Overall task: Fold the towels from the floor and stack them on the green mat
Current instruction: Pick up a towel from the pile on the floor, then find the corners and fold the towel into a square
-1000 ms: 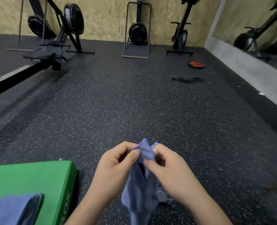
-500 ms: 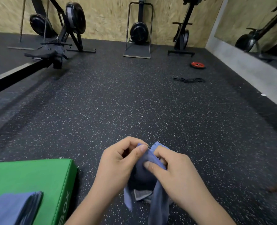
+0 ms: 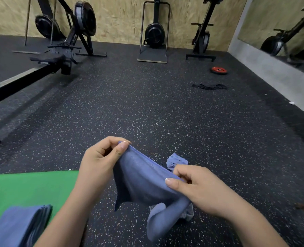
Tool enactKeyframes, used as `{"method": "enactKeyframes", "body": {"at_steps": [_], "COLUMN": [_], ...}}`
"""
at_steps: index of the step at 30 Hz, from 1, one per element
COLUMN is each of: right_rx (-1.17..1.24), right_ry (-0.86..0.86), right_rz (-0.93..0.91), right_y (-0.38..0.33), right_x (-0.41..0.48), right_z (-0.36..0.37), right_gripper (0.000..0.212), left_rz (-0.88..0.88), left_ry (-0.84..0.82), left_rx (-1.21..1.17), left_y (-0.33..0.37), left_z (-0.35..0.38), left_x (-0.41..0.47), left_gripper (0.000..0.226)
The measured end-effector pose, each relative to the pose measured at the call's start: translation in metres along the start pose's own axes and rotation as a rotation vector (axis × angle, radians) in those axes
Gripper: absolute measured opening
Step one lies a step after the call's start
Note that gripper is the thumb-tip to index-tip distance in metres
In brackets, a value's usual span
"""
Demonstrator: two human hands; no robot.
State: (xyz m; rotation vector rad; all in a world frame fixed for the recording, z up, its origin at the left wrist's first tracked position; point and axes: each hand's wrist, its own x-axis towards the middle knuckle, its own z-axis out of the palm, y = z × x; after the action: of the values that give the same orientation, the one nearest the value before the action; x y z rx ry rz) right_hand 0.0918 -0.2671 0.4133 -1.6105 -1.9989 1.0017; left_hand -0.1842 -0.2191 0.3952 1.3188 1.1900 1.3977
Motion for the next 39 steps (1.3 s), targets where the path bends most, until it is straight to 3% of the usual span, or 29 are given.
{"method": "enactKeyframes", "body": {"at_steps": [4,11,17,20,24,26,29,30,34,39], "right_rx": [-0.126,-0.062,-0.077,-0.098,-0.023,0.033,0.132,0.167,0.279,0.393], "right_ry": [0.083,0.21,0.189,0.109,0.053,0.03,0.089,0.112,0.209,0.357], "right_rz": [0.025,0.103,0.121,0.166,0.034,-0.044,-0.063,-0.06,-0.103,-0.14], "right_y": [0.011,0.015,0.014,0.012,-0.006,-0.016,-0.02,-0.02,-0.026,-0.03], "right_x": [0.001,0.003,0.006,0.006,0.007,0.009,0.014,0.016,0.019,0.018], "right_z": [-0.002,-0.011,-0.007,0.003,0.024,0.031,0.037,0.038,0.038,0.021], "right_gripper": [0.038,0.023,0.021,0.022,0.053,0.046,0.014,0.013,0.014,0.021], "left_rz": [0.02,0.021,0.021,0.039,0.082,0.048,0.047,0.046,-0.04,-0.074], "left_ry": [0.058,0.164,0.113,0.03,-0.238,-0.348,-0.368,-0.36,-0.355,-0.494], "left_rx": [0.008,0.019,0.001,0.04,0.236,0.212,0.19,0.169,0.046,0.227], "left_y": [-0.003,-0.009,-0.005,0.001,0.004,0.003,-0.003,-0.005,-0.011,-0.024], "left_z": [-0.017,-0.041,-0.029,-0.014,0.017,0.03,0.038,0.038,0.031,0.016], "left_x": [0.008,0.018,0.013,0.004,-0.015,-0.024,-0.028,-0.027,-0.022,-0.015], "left_gripper": [0.014,0.009,0.01,0.007,0.011,0.014,0.008,0.004,0.027,0.01]}}
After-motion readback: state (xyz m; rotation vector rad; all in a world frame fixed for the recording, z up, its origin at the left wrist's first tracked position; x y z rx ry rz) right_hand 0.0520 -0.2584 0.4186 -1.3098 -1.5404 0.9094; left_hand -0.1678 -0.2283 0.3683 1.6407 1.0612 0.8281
